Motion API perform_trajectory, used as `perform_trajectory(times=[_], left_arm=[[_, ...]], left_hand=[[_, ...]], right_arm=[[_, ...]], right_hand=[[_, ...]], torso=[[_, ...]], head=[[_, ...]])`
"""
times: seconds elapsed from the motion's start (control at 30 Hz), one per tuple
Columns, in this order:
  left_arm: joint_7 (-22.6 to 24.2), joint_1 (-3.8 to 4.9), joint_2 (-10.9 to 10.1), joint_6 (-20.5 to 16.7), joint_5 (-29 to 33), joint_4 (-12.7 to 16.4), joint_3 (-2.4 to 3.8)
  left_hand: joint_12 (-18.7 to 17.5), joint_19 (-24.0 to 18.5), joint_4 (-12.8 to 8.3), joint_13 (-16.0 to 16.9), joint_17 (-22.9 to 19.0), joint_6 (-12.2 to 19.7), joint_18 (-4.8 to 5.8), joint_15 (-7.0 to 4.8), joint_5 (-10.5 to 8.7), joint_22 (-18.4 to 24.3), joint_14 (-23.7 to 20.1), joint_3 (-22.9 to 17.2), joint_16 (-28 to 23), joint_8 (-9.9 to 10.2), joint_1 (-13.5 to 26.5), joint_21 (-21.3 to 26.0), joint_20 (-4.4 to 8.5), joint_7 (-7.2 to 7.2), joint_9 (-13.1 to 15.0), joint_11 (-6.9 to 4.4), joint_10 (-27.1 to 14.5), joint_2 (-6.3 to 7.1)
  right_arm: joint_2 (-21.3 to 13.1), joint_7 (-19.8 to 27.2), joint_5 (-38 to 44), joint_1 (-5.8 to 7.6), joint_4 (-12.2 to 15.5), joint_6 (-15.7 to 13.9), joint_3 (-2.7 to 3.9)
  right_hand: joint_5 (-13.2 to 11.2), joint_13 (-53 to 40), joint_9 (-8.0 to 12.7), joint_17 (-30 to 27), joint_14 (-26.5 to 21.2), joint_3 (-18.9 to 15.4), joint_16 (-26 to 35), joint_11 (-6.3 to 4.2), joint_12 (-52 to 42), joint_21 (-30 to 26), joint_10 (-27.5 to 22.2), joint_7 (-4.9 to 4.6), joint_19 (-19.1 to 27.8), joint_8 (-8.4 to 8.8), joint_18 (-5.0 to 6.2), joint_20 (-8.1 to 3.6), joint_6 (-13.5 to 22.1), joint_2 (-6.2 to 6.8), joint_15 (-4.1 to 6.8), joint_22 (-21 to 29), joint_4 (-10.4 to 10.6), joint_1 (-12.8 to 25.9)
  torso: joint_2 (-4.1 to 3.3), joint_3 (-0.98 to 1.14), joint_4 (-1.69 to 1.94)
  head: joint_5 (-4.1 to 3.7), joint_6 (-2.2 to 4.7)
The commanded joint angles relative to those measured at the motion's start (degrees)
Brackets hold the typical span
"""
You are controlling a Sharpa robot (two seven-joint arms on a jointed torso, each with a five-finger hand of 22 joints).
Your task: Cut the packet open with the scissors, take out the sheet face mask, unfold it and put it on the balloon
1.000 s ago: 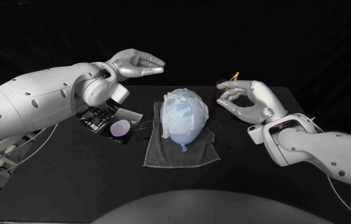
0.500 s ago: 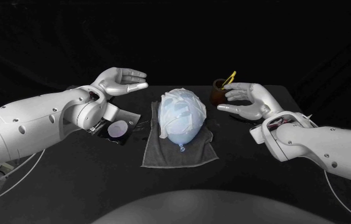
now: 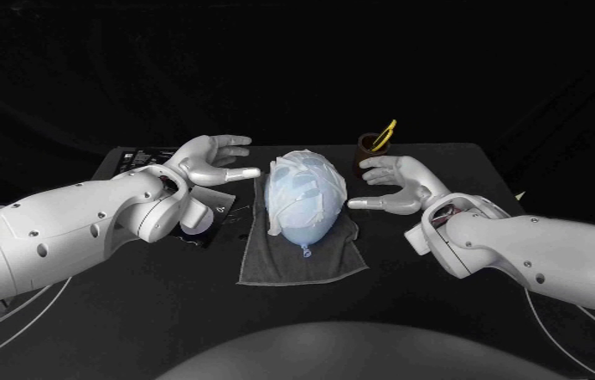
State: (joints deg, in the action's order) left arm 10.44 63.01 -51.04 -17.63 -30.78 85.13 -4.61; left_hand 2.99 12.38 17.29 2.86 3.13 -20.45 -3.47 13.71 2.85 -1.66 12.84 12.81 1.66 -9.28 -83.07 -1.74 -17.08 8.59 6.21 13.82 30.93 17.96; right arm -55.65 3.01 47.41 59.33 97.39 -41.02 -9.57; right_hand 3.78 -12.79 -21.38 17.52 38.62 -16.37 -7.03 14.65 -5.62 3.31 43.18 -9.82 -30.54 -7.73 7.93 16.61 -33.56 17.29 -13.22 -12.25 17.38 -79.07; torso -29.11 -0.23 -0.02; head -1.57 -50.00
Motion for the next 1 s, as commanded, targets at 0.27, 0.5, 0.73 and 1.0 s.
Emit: perform_trajectory(times=[0.27,0.5,0.73,1.0], left_arm=[[-4.38,-1.24,1.29,-1.33,-6.98,1.44,-0.11],[-6.05,-1.41,2.07,-1.37,-8.26,2.22,-0.16],[-7.29,-1.45,2.81,-1.63,-9.23,2.27,-0.19],[-8.03,-1.46,3.30,-1.90,-9.35,2.15,-0.18]], left_hand=[[-0.11,-1.42,0.04,0.06,-0.59,2.52,0.25,-0.08,0.08,0.15,-2.68,0.41,-0.29,1.07,1.81,0.30,0.05,6.82,-0.55,0.20,-3.30,0.09],[0.07,-2.00,0.03,0.16,-0.72,3.01,0.14,0.44,0.08,0.16,-3.32,0.42,-0.29,1.19,2.75,0.31,0.11,7.84,-0.61,1.04,-3.97,0.10],[0.30,-1.98,0.03,0.29,-0.69,2.80,0.00,0.74,0.09,0.13,-3.28,0.43,-0.24,1.03,2.81,0.27,0.20,8.15,-0.50,1.36,-3.47,0.10],[0.61,-1.99,0.03,0.43,-0.61,2.44,-0.14,1.12,0.09,0.10,-2.98,0.40,-0.13,0.78,2.86,0.23,0.22,8.32,-0.35,1.68,-2.86,0.10]], right_arm=[[2.07,-2.10,-3.66,-0.74,-0.73,3.64,0.01],[3.48,-2.20,-5.96,-0.81,-1.25,3.47,0.03],[4.71,-2.03,-7.69,-0.81,-1.66,3.39,0.06],[5.61,-2.73,-8.32,-0.78,-2.69,3.56,0.09]], right_hand=[[0.52,0.56,-0.63,-0.81,-1.45,-0.60,0.74,0.16,-0.19,-0.42,-1.18,-7.45,2.69,-1.30,-1.20,-0.01,1.68,0.29,-0.32,1.22,0.06,3.71],[0.78,0.83,-1.23,-0.94,-1.15,-0.58,0.65,0.15,-0.82,-0.31,-1.19,-7.45,3.00,-2.53,-1.20,0.00,2.05,0.29,-0.32,1.51,0.03,6.33],[1.18,1.11,-1.89,-1.03,-0.70,-0.59,0.51,0.13,-1.56,-0.21,-1.15,-7.47,2.99,-3.90,-1.17,0.01,2.40,0.27,-0.29,1.71,0.05,9.30],[1.44,1.27,-2.20,-1.21,-0.84,-0.54,0.53,0.13,-1.87,-0.22,-1.21,-7.47,3.23,-4.53,-1.17,0.02,2.67,0.25,-0.29,1.91,0.05,10.47]], torso=[[0.03,-0.06,0.03],[0.03,-0.02,0.02],[0.00,-0.04,0.03],[0.03,-0.04,0.03]], head=[[-0.63,0.00],[-0.64,0.00],[-0.66,0.00],[-0.88,0.00]])
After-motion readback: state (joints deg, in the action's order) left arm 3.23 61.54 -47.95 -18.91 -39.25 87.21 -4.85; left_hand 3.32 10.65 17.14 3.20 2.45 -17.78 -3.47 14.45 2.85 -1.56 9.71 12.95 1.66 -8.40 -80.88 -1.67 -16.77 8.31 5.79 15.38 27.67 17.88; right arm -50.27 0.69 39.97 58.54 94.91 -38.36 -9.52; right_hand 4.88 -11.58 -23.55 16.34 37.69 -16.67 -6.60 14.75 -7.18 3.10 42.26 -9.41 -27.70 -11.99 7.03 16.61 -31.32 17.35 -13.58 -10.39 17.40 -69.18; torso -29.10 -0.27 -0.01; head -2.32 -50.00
